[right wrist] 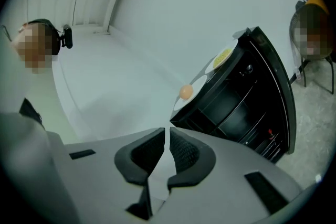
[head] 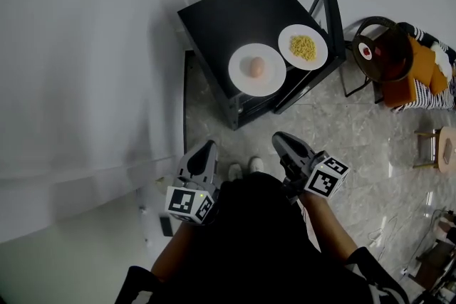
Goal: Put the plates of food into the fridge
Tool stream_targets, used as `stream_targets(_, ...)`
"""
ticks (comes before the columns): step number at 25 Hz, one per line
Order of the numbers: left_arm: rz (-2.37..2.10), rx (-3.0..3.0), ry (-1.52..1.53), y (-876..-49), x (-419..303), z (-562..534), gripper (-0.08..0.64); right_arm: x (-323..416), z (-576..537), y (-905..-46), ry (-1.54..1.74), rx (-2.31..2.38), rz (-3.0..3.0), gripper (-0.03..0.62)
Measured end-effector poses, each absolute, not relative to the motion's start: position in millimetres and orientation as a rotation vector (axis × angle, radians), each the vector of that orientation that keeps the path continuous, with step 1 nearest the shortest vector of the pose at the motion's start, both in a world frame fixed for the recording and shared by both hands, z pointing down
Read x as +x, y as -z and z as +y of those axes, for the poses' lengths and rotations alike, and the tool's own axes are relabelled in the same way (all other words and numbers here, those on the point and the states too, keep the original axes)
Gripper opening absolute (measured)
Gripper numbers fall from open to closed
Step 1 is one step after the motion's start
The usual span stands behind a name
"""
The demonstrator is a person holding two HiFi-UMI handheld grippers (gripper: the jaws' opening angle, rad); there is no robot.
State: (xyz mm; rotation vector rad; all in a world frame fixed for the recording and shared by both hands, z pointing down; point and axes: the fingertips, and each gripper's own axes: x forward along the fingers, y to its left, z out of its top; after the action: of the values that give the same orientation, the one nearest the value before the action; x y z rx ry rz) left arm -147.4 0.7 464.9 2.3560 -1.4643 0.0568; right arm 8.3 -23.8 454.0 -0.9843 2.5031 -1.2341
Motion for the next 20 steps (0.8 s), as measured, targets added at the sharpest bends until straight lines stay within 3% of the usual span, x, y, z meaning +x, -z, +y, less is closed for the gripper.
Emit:
stream_targets(6, -1.508, 2.341, -0.052, -459.7, -145.5, -9.9, 0.023, 4.4, -42.4, -449.3, 1.351, -0.857, 2.389, 0.034)
stream_targets(14, -1.524, 2.330, -0.071, -463.1, -143.6, -16.0, 0.023, 6.8, -70.0, -451.5, 1.462, -0.768, 2.212, 0.126)
stream_targets(20, -1.521, 2.331, -0.084, -461.4, -142.3, -25.6, 0.023, 7.9, -94.3, -451.6, 1.522, -0.754, 2.093, 0.132)
